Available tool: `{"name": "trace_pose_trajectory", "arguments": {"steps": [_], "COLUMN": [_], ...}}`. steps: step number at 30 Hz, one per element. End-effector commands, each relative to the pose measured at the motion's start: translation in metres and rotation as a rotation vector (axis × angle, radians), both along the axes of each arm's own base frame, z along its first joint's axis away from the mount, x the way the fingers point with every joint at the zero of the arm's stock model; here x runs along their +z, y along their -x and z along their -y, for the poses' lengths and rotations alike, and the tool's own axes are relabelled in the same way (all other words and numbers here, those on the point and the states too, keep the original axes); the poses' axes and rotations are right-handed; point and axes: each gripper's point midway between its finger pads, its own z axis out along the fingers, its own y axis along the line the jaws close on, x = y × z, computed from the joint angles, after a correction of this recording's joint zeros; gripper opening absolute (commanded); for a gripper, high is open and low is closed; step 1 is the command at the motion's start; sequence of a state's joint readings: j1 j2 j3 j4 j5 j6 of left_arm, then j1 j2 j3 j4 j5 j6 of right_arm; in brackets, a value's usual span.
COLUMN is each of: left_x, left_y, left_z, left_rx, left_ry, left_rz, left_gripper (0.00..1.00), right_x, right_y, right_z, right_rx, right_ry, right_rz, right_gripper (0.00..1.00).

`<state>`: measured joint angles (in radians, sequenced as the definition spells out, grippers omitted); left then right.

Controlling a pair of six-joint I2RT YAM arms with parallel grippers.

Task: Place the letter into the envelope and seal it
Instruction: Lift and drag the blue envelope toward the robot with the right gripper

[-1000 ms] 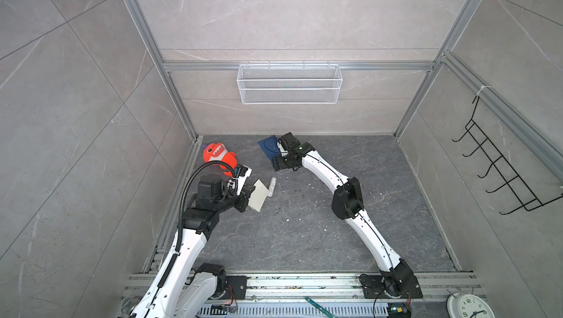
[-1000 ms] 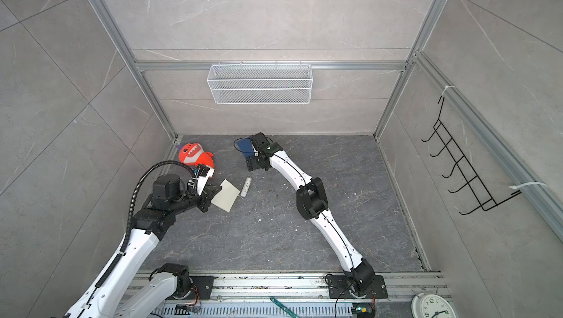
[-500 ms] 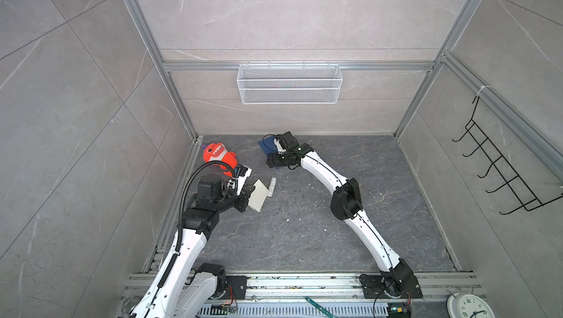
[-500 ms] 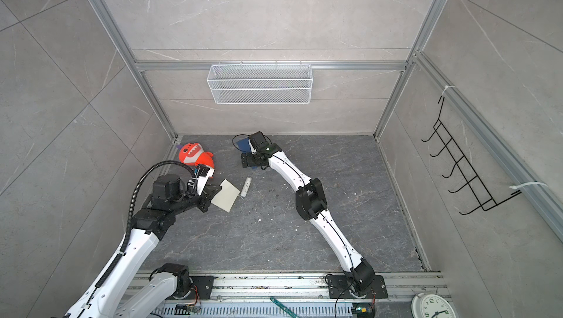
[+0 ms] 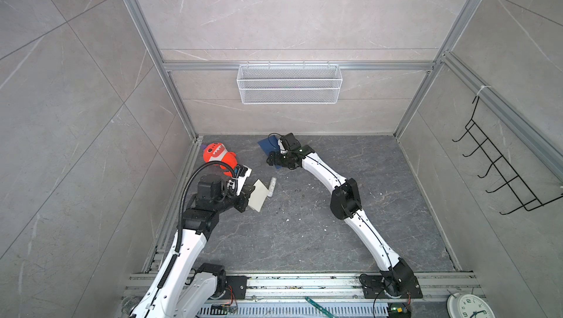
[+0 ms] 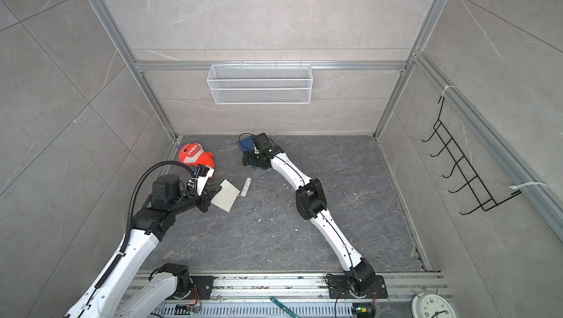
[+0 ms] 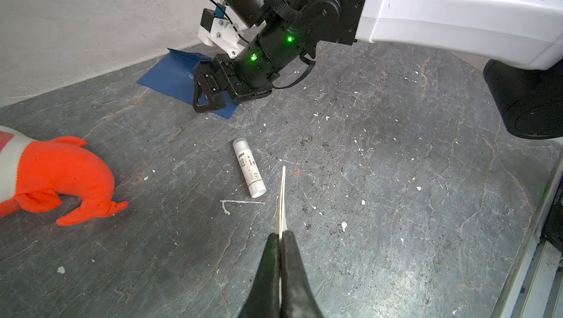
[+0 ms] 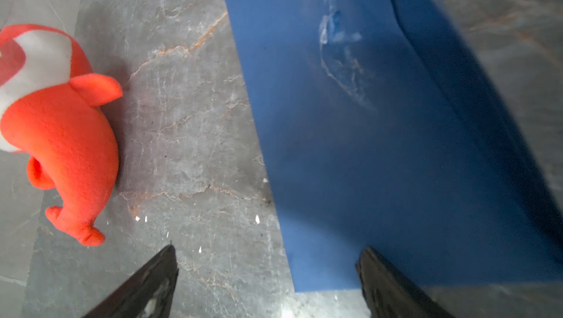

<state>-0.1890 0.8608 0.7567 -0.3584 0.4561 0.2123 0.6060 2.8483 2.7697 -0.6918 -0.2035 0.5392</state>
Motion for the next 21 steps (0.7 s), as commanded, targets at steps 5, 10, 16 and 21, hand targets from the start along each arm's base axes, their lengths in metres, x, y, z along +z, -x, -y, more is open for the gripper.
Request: {"name": "trace_pose_trajectory", "arguments": {"steps": [5,10,16,21], "left_x": [0.01,0.01,0.009,0.009], "left_y": [0.0,0.0,0.0,0.0], "left_z": [0.001,0.001,0.001,0.001], "left_rx": [-0.014,-0.014,-0.012,-0.012], "left_ry": [0.015,0.015,0.014,0.014], "left_rz": [0.045,0.044,0.044,0.044], "left_gripper": [0.0,0.0,0.0,0.0], "right_x": [-0.019,-0.014,-0.014,-0.013], "right_y": [0.011,0.019,0.038,0.051], "right_z": [0.025,0.048,0.073,0.091], "right_rx": [-0.043,-0.032,-0.016,-0.03], "right_ry": [0.112,0.23,0.337,0.384], "right_rz": [-0.079,-0.078,-0.127,-0.149], "right_gripper": [0.95,0.95,0.96,0.97]}}
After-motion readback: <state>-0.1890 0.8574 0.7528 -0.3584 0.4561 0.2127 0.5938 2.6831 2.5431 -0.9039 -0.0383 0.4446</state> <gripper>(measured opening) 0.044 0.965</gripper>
